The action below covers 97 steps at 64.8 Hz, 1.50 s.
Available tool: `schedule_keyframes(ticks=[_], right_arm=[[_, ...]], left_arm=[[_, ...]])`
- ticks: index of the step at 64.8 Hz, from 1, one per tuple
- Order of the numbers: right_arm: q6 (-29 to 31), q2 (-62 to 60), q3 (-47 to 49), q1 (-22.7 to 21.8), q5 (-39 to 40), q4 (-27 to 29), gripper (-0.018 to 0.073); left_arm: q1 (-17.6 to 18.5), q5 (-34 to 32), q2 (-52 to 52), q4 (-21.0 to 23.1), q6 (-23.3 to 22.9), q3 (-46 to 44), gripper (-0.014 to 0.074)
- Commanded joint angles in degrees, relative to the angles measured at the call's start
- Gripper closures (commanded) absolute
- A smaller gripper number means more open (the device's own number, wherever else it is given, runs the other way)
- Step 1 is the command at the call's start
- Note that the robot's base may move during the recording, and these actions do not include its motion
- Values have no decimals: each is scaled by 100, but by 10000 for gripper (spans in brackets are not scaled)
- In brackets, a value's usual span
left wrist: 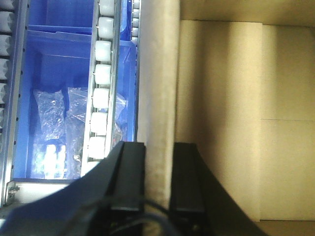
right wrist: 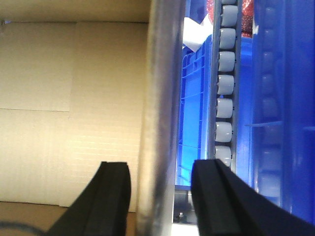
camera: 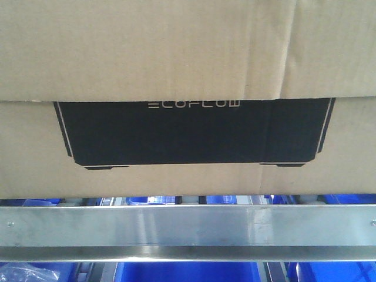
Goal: Grab box from left shelf to table start
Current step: 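Close the right gripper onto the box's opposite side wall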
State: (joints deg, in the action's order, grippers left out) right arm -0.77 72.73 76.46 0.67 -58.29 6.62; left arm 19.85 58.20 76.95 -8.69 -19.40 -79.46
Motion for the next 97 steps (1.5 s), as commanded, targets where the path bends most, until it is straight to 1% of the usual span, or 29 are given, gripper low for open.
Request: schedule_keyframes(ticks=[1, 24, 34, 87, 92, 97], right_arm=[[41, -95, 206, -35, 284, 47, 167], [41, -2, 302, -35, 227, 47, 166], [41, 124, 416, -35, 72, 47, 166], [41, 140, 416, -35, 84, -11, 169], [41, 140, 416, -35, 84, -11, 202], [41, 140, 416, -35, 84, -11, 271]], left_arm=[[12, -304, -145, -10, -66, -184, 699], [12, -304, -145, -10, -66, -184, 699], [12, -304, -145, -10, -66, -184, 699], [12, -304, -145, -10, -66, -184, 699], [12, -304, -145, -10, -66, -184, 699], [12, -304, -145, -10, -66, -184, 699]])
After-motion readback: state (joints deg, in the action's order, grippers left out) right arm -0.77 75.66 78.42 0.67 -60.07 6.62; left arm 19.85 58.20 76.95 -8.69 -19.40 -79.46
